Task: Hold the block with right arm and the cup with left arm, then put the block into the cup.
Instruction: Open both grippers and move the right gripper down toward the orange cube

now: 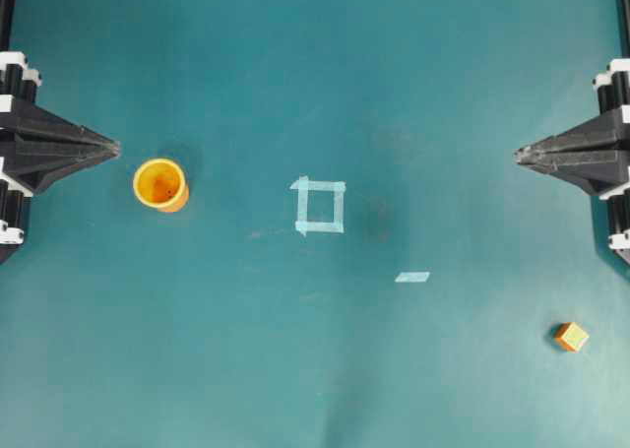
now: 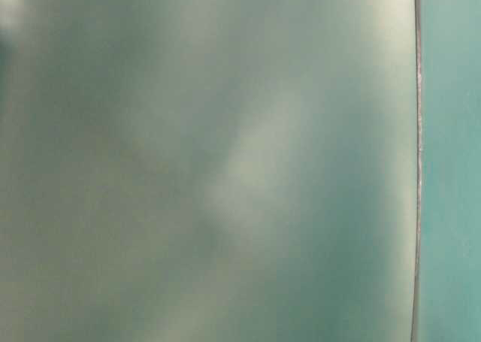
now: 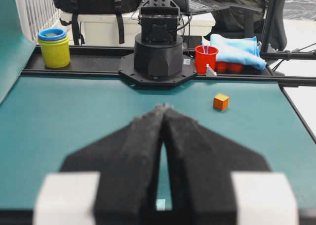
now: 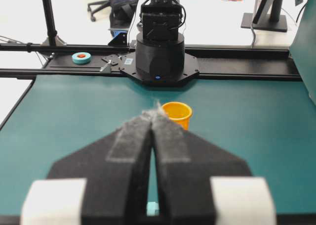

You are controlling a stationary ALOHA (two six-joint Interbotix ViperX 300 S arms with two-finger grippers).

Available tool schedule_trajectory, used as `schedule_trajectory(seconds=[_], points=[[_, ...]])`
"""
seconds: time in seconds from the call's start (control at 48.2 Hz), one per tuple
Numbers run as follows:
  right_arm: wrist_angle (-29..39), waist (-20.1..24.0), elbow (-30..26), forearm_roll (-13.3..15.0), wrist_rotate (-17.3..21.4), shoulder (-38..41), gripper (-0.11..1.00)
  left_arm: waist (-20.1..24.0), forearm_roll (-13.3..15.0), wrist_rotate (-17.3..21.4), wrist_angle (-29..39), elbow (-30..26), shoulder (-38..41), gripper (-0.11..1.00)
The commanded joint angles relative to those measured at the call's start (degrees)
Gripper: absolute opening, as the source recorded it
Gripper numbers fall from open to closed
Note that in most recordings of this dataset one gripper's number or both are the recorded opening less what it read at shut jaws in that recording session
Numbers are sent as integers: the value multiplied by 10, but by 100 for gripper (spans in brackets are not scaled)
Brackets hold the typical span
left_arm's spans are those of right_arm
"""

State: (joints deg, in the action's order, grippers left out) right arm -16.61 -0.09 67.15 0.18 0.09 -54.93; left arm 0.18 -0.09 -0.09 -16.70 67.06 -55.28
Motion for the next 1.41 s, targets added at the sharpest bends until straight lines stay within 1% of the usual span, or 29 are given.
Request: schedule_trajectory(seconds=[0.0, 0.021, 0.083, 0.104, 0.187, 0.27, 0.332, 0.394, 0.456, 0.477, 0.518, 0.56, 0.622, 0.684, 0.726, 0.788, 0.871, 1.037, 1.161, 1.286, 1.389], points=[[2, -1, -13, -1, 4, 1, 0, -3, -4, -2, 36, -11, -2, -1], [6, -1, -15, 0, 4, 1, 0, -4, -4, -3, 46, -11, -2, -1], [37, -1, -29, -1, 15, 3, 0, -4, -4, -3, 77, -11, -4, 10], [49, -1, -34, -1, 19, 4, 0, -4, -4, -3, 84, -11, -5, 12], [102, -1, -52, -1, 39, 6, 0, -3, -4, -5, 118, -11, -9, 14], [155, -1, -66, -1, 62, 8, 0, -3, -4, -7, 142, -12, -11, 19], [190, -1, -72, -1, 80, 9, 1, -4, -4, -7, 154, -12, -12, 27], [218, -1, -76, -1, 98, 9, 2, -4, -4, -7, 165, -11, -12, 39], [247, -1, -76, -1, 114, 9, 7, -4, -4, -7, 171, -11, -11, 55], [255, -1, -76, -1, 120, 9, 10, -4, -4, -7, 171, -11, -11, 63], [267, -1, -76, 0, 130, 9, 16, -4, -4, -7, 170, -11, -11, 72], [279, -1, -76, -1, 142, 9, 24, -4, -4, -7, 170, -11, -11, 80], [302, -1, -76, -1, 163, 11, 34, -4, -4, -7, 169, -10, -11, 86], [325, -1, -76, -1, 184, 13, 46, -3, -4, -7, 170, -9, -11, 87], [341, -1, -76, -1, 197, 18, 51, -4, -4, -7, 171, -7, -10, 86], [367, 0, -76, -1, 214, 23, 57, -1, -4, -6, 173, -4, -8, 86], [405, 2, -77, -1, 236, 32, 63, 5, -4, -7, 173, 4, -3, 86], [485, 20, -76, -2, 273, 51, 63, 30, -4, -12, 171, 25, 11, 86], [519, 47, -76, -5, 301, 64, 63, 55, -4, -26, 170, 39, 22, 86], [537, 85, -74, -6, 347, 82, 63, 65, -4, -38, 167, 52, 33, 86], [541, 129, -74, -6, 385, 101, 63, 65, -4, -40, 157, 63, 37, 86]])
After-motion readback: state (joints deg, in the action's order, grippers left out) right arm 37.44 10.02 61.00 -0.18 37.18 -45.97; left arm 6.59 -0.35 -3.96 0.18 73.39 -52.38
